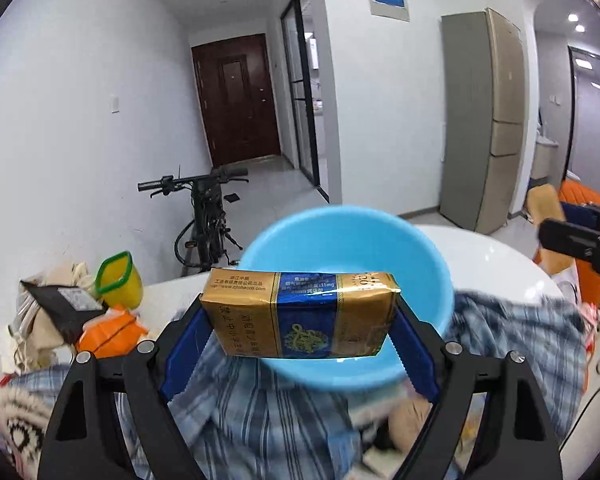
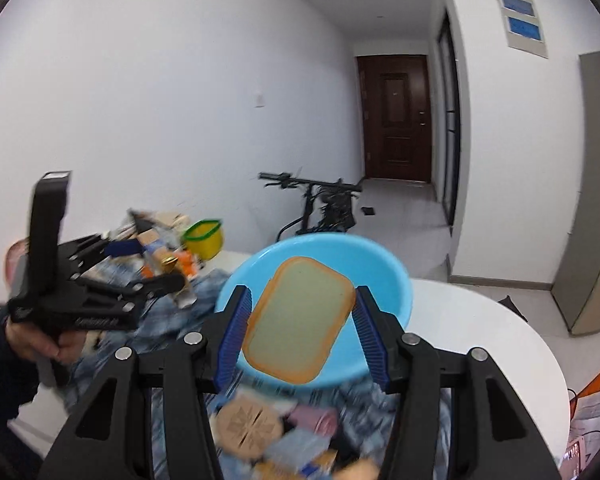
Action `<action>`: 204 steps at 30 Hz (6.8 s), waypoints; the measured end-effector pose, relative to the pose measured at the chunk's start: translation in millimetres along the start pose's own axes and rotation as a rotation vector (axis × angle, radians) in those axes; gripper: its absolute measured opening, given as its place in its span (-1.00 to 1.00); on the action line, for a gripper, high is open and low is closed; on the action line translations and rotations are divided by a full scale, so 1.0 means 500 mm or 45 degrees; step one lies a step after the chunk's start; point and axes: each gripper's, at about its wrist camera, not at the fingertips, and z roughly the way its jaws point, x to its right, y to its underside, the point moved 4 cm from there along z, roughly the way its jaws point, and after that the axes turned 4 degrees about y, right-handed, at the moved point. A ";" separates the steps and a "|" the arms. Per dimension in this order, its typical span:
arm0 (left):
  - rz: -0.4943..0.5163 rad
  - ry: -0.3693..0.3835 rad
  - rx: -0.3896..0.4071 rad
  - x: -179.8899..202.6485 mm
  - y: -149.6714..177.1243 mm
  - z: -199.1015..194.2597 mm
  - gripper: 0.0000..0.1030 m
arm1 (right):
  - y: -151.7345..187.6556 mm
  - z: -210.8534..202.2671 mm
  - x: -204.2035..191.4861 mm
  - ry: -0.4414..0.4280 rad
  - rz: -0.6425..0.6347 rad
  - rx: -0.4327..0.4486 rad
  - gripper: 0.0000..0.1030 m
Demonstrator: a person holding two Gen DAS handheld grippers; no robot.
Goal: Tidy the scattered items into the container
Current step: 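Carry the pack and soap dish over the light blue basin with both tools, then open the left tool to drop the pack while the right tool releases the soap dish into the basin, then withdraw both tools from the basin back toward the item pile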
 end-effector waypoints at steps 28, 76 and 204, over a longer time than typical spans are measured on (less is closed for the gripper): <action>-0.088 0.017 -0.705 -0.065 -0.106 0.433 0.69 | -0.046 0.406 0.116 0.066 0.223 -0.781 -0.01; -0.216 0.103 -0.742 -0.047 0.003 0.475 1.00 | 0.017 0.403 0.173 0.030 0.258 -0.843 -0.01; -0.085 -0.041 0.198 0.082 0.218 -0.120 1.00 | 0.201 -0.202 -0.042 0.562 -0.018 0.314 1.00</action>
